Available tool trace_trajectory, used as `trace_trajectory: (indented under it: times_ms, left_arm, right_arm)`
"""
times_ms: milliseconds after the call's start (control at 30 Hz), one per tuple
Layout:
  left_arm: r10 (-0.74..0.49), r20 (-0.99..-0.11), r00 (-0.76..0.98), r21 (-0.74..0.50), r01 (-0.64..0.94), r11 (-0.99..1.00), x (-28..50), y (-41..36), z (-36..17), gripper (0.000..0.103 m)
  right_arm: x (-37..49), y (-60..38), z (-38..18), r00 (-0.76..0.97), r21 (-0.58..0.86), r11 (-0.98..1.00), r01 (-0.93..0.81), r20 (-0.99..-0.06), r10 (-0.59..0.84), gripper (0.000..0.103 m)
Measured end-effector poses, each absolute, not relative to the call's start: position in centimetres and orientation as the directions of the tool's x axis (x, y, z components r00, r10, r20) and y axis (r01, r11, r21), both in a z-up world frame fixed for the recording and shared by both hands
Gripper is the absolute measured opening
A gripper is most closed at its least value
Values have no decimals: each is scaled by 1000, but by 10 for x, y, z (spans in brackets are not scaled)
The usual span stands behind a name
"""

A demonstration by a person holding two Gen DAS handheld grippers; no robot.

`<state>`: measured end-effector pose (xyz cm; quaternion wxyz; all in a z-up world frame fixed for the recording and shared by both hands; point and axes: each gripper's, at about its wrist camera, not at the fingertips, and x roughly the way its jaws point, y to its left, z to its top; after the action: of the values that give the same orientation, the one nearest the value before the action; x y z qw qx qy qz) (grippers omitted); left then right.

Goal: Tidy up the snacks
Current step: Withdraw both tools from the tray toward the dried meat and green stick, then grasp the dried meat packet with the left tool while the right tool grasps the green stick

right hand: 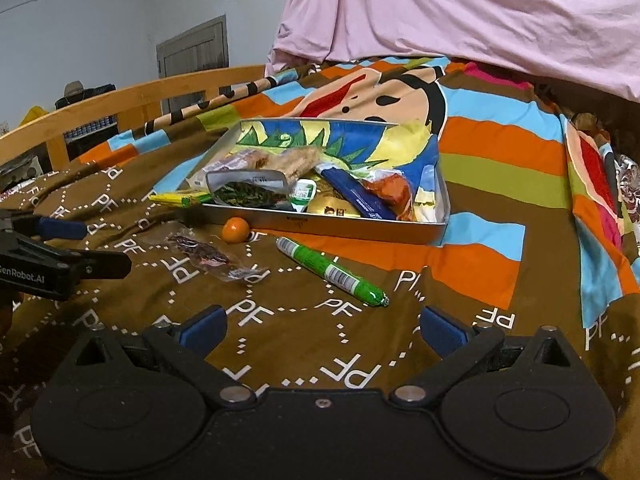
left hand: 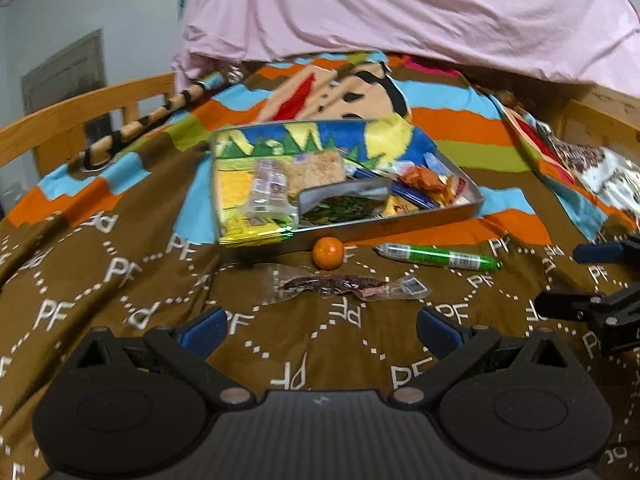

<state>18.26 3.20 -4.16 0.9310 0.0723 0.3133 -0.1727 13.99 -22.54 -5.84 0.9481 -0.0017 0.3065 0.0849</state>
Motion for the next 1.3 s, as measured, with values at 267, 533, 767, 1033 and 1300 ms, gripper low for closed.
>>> trace_trajectory:
  times_ms: [267, 533, 767, 1033, 1300]
  left_arm:
    - [-325, -655, 682, 72, 484, 872, 214, 26, -48, 103]
    - [-379, -708, 596, 167, 663, 729, 255, 4, -59, 103]
    - [-377, -788, 488, 197, 779, 596, 283, -10, -81, 103]
    - [-406, -827, 389, 133, 837, 531, 297, -11, -86, 99]
    - [-413, -851, 324, 56, 839, 542, 298, -9, -84, 78]
  right_arm:
    - [163, -224, -69, 755, -3, 945, -326, -602, 259, 102]
    - [223, -243, -85, 671, 54, 877, -478, -622, 404, 102]
    - [268, -250, -97, 583, 159, 829, -536, -640, 500, 100]
    - [289, -247, -110, 511, 203, 778, -595, -651, 561, 88]
    - [296, -247, -112, 497, 204, 763, -614, -651, 574, 73]
